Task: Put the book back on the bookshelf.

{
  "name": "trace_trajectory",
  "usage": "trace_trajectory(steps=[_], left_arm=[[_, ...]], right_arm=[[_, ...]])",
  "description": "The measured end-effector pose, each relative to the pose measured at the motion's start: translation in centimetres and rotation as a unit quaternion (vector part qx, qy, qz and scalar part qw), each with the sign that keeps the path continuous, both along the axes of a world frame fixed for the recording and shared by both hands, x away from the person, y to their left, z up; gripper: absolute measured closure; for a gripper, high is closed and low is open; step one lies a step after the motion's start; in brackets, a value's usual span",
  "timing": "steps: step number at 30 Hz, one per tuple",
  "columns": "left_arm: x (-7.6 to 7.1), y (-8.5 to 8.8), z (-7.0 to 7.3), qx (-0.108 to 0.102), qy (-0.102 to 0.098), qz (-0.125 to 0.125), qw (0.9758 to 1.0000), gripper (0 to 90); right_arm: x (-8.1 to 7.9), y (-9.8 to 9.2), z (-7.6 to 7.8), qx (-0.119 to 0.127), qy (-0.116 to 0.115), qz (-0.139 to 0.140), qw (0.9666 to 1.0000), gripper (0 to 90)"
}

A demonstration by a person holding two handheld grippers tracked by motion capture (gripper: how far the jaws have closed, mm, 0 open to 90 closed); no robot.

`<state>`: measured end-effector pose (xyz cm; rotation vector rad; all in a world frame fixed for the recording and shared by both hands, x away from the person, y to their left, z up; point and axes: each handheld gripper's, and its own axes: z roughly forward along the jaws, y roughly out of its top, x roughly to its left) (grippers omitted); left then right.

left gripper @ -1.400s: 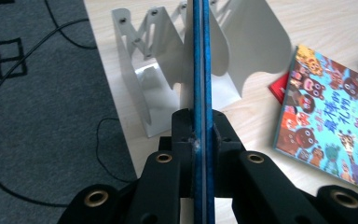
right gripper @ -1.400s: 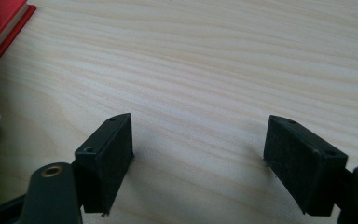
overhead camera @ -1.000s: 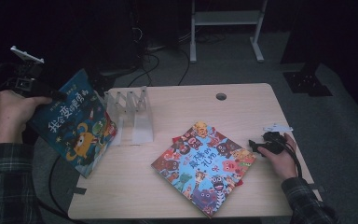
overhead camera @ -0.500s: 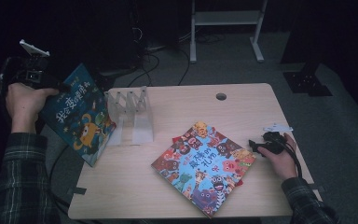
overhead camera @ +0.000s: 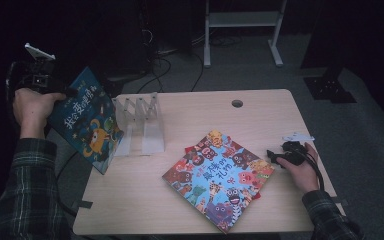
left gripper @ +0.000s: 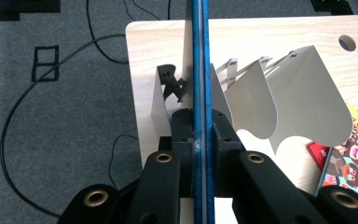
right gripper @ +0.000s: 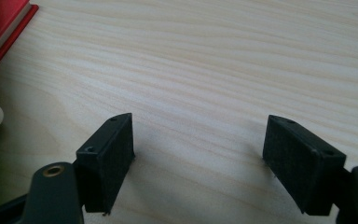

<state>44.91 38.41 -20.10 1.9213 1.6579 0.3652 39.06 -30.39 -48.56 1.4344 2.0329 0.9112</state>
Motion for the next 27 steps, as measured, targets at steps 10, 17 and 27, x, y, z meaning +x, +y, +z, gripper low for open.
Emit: trace_trajectory(steps=[10,17,27], left_arm=[[-0.3,0.3,0.2,0.002,-0.013,-0.019,0.9997,77.0],[-1.2,0.3,1.7,0.016,-0.032,-0.030,0.9989,71.0],[-2.8,-0.7,4.1,0.027,-0.059,-0.053,0.9965,79.7]], right_arm=[[-0.1,0.0,0.0,0.001,0.001,0.001,1.0000,23.5],[0.0,0.0,0.0,0.002,0.002,0.001,1.0000,23.8],[0.0,0.1,0.0,0.004,0.002,0.002,1.0000,24.0]])
